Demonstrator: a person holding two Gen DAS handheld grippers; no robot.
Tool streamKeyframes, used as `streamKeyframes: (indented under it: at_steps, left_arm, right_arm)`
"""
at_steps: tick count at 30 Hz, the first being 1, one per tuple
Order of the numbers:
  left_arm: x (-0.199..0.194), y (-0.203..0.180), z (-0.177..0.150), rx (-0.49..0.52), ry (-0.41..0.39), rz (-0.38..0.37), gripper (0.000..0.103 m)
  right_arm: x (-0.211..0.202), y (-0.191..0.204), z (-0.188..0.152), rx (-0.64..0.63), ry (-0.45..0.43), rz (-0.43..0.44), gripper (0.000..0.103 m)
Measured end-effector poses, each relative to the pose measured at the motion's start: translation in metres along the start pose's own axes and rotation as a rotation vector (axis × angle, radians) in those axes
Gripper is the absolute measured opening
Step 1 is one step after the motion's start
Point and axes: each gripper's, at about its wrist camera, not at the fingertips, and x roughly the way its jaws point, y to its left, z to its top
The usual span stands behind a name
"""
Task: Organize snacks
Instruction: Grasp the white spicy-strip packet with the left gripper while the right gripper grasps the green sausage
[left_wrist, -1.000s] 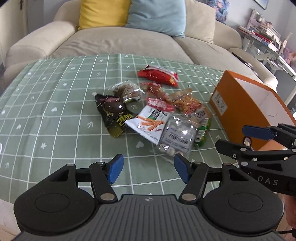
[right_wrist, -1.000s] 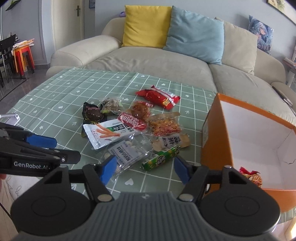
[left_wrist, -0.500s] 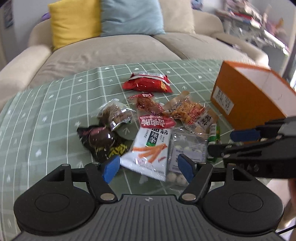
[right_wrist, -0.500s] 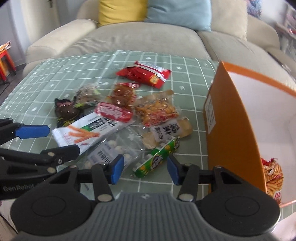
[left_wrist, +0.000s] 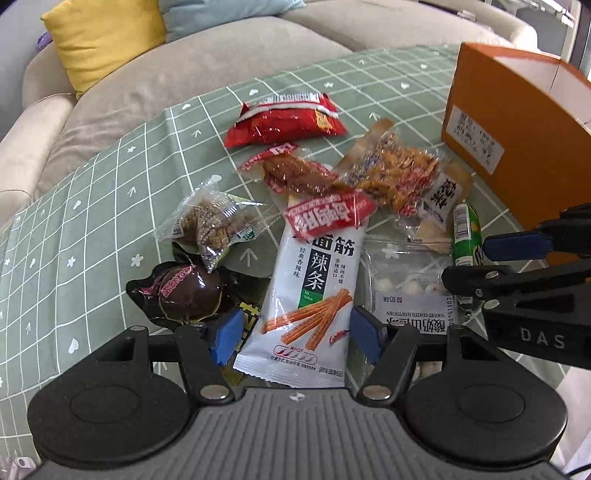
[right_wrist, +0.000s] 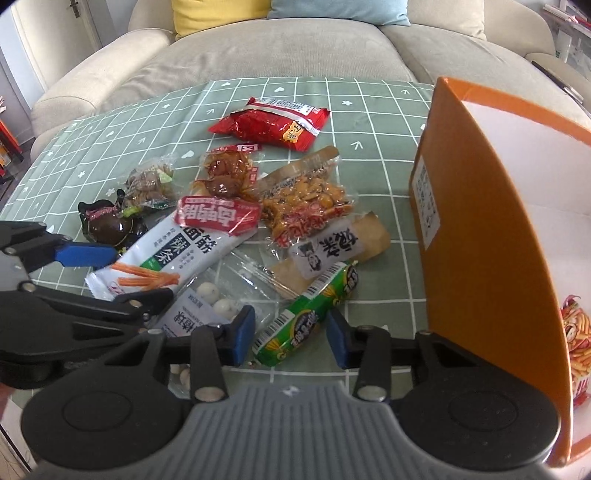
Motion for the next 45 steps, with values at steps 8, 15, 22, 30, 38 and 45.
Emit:
streamKeyframes:
  at_steps: [8, 15, 22, 30, 38, 45]
  left_arm:
    - [-0.005, -0.004, -0.003, -0.071, 0.017, 0.01, 0.06]
    - [-0.021, -0.002, -0.022, -0.193, 0.056, 0.035, 0.058]
    - [-0.041, 0.005, -0.055, -0.361, 0.098, -0.014, 0.057]
    - [-0.053, 0.017, -0.091, -0.512, 0.128, -0.083, 0.058]
    - [-0.055, 0.003, -0.081, -0.367, 0.055, -0.028, 0.079]
    - [-0.036, -0.002, -0.071, -0.31, 0.098, 0.021, 0.08]
  right_arm:
    - [-0.003, -0.003, -0.001, 0.01, 0.007, 0.015, 0.022]
    - [-0.012, 0.001, -0.011, -0.058, 0.005, 0.022, 0.015]
    - [-0.026, 0.005, -0.025, -0.145, 0.021, 0.053, 0.002]
    - [-0.03, -0.01, -0.041, -0.101, 0.056, 0.116, 0.003]
    - [-0.038, -0.023, -0.042, -0.01, -0.004, 0.16, 0.03]
    - [-0.025, -0.02, -0.023, 0.027, -0.004, 0.144, 0.028]
